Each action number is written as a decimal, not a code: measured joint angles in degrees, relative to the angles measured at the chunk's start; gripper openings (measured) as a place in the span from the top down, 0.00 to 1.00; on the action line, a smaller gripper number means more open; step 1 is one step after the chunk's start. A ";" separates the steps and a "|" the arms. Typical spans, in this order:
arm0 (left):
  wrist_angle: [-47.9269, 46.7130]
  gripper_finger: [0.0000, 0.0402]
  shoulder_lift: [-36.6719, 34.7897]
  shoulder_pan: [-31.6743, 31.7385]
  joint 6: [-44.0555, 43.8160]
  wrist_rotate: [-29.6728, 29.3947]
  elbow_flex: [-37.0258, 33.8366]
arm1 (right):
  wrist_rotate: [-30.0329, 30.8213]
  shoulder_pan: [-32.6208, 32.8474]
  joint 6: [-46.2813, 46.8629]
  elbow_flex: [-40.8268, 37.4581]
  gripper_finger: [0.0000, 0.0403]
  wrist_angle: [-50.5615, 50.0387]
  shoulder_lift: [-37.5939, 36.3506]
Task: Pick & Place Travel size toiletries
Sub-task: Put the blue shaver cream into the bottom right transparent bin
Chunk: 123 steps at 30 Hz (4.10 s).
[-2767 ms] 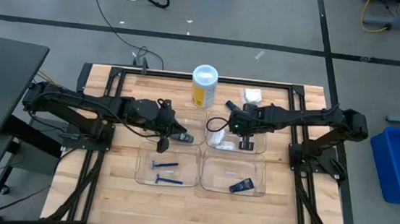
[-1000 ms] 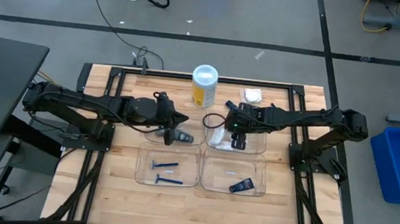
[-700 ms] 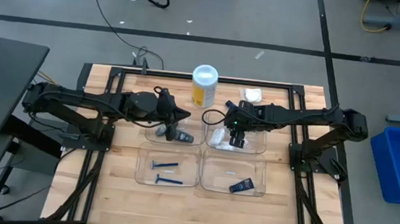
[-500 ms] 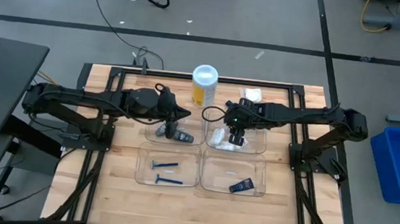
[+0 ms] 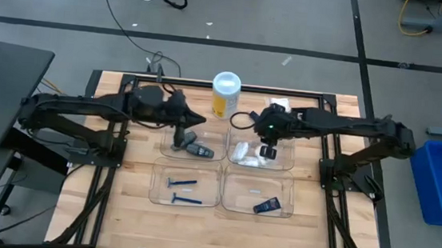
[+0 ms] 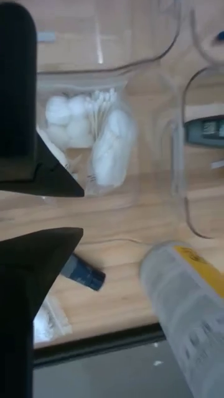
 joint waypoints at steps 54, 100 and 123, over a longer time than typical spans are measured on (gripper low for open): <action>-7.98 0.98 -15.10 1.19 4.75 1.12 -0.09 | -0.52 -26.37 -5.72 -0.70 0.97 -12.28 -17.65; -8.31 0.99 -15.08 1.17 4.11 -4.10 -0.09 | -24.07 -41.08 2.69 -16.59 1.00 20.62 -10.94; -8.26 0.97 -15.06 1.17 4.01 -5.69 -0.09 | -23.53 -32.99 5.66 -7.76 1.00 21.93 4.62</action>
